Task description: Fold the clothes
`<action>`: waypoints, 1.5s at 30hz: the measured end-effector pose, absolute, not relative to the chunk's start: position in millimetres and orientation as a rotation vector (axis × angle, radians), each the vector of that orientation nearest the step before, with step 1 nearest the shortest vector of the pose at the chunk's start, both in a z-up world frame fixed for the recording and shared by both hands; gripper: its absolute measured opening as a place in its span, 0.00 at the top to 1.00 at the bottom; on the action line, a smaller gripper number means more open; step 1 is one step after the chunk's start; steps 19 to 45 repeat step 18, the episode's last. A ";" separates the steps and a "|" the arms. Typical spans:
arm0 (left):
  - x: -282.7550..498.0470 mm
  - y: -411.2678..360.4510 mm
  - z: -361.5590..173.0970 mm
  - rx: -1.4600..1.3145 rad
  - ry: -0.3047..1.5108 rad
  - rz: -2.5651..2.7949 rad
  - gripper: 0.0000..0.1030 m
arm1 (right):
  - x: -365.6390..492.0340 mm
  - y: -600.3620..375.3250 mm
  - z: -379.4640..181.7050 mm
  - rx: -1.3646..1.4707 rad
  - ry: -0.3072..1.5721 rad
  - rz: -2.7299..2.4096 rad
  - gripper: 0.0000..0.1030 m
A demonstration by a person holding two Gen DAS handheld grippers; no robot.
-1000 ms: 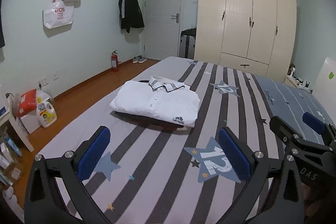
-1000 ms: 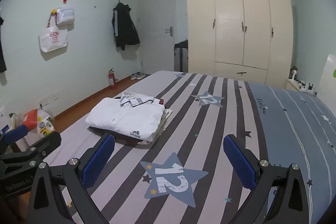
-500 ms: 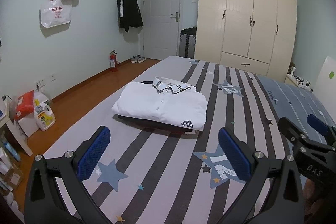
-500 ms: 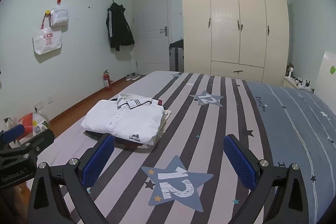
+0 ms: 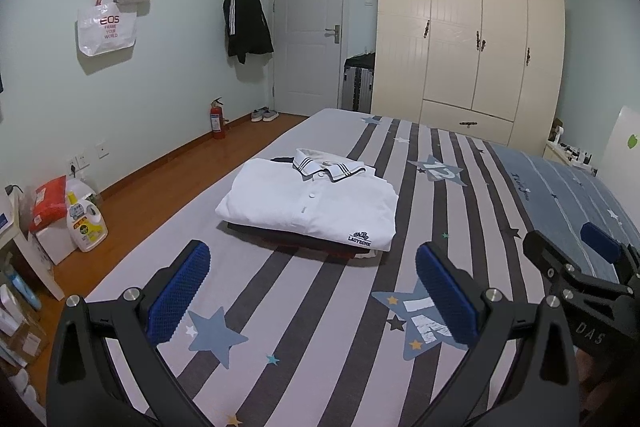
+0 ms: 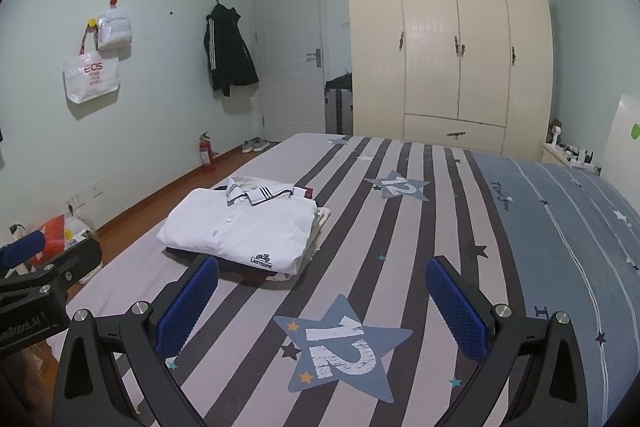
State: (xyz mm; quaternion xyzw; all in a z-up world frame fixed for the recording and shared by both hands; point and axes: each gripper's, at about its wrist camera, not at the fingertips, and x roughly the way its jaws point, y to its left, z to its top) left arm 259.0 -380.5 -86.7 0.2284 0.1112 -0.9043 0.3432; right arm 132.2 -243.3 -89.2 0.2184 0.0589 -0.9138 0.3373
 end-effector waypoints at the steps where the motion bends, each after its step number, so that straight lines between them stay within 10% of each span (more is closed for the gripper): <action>1: 258.7 -380.4 -86.9 0.596 0.285 -2.350 0.01 | 131.9 -243.5 -89.3 0.572 0.150 -2.381 0.01; 45: 259.0 -380.0 -85.9 0.582 0.286 -2.363 0.01 | 135.3 -247.9 -86.3 0.568 0.155 -2.379 0.01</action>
